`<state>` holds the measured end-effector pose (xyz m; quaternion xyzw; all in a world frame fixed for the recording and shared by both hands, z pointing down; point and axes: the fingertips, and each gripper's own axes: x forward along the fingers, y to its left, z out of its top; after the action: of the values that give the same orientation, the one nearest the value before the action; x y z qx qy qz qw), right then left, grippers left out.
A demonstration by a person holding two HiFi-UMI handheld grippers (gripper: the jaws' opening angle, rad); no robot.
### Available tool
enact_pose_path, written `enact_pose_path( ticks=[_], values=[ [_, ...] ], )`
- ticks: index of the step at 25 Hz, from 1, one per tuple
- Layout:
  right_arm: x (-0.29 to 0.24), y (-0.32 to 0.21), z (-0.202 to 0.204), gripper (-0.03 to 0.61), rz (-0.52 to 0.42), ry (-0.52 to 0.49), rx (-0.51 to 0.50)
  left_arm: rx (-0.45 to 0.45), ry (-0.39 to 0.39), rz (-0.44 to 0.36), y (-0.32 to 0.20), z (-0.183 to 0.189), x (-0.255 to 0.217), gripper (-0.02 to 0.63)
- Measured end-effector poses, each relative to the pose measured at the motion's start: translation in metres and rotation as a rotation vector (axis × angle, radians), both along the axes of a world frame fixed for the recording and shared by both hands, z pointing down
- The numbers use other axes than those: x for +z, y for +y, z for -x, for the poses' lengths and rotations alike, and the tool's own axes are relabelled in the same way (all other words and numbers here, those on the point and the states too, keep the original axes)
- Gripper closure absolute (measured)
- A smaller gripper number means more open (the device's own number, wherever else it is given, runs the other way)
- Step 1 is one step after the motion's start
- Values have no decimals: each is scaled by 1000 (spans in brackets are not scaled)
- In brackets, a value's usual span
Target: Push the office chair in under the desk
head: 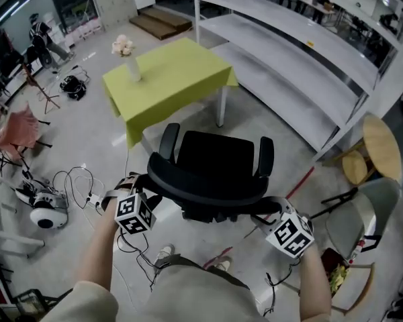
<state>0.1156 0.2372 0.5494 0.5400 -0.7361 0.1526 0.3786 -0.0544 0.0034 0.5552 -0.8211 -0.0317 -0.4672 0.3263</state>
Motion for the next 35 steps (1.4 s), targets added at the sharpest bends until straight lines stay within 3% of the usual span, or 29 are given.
enact_pose_path(
  ticks=[8, 16, 23, 35],
  values=[
    [0, -2, -43, 372, -1, 0, -107, -118, 39, 36, 20, -19, 1, 350],
    [-3, -10, -65, 373, 13, -9, -168, -252, -3, 79, 25, -27, -1, 347],
    [-3, -21, -90, 356, -12, -4, -180, -273, 25, 71, 26, -39, 0, 347],
    [-3, -85, -127, 353, -17, -5, -230, -310, 58, 51, -22, -66, -2, 344]
  ],
)
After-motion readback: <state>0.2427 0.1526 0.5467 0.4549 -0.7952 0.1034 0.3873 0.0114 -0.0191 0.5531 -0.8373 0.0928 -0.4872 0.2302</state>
